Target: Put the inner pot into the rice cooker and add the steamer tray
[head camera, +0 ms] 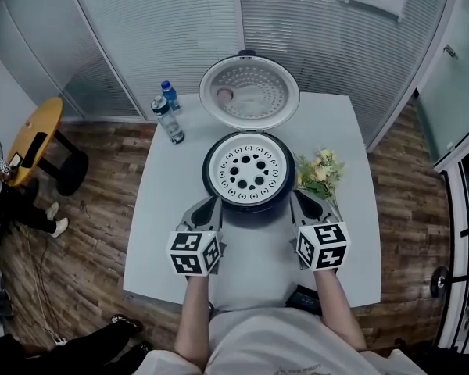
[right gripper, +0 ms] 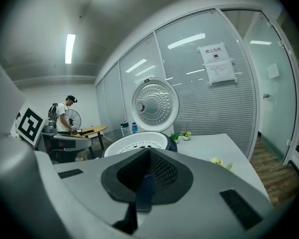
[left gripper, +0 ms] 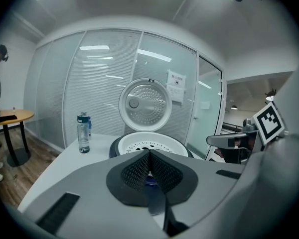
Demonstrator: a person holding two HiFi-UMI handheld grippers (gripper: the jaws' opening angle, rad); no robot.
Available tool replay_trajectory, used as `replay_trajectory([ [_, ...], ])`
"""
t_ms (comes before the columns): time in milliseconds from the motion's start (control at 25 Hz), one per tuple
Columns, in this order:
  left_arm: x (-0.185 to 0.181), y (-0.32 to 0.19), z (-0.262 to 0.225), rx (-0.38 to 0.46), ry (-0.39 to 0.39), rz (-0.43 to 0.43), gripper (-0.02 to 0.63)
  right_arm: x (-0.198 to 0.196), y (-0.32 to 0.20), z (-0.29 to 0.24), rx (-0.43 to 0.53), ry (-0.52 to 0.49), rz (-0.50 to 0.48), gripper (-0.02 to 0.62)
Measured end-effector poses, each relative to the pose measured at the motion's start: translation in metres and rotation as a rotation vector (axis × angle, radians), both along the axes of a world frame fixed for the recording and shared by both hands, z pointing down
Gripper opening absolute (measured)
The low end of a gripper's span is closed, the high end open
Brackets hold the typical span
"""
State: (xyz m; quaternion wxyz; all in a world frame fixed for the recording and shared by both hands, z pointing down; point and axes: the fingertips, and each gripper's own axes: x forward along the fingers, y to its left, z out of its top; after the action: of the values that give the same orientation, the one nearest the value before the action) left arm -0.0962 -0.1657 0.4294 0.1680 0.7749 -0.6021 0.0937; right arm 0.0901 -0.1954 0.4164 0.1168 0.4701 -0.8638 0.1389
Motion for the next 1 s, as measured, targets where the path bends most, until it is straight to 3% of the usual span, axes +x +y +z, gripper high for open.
replay_trajectory([
  [1000, -0.0013, -0.0048, 0.0034, -0.011, 0.028, 0.013, 0.011, -0.0047, -0.0041, 0.0051, -0.016, 0.007, -0.014, 0.017],
])
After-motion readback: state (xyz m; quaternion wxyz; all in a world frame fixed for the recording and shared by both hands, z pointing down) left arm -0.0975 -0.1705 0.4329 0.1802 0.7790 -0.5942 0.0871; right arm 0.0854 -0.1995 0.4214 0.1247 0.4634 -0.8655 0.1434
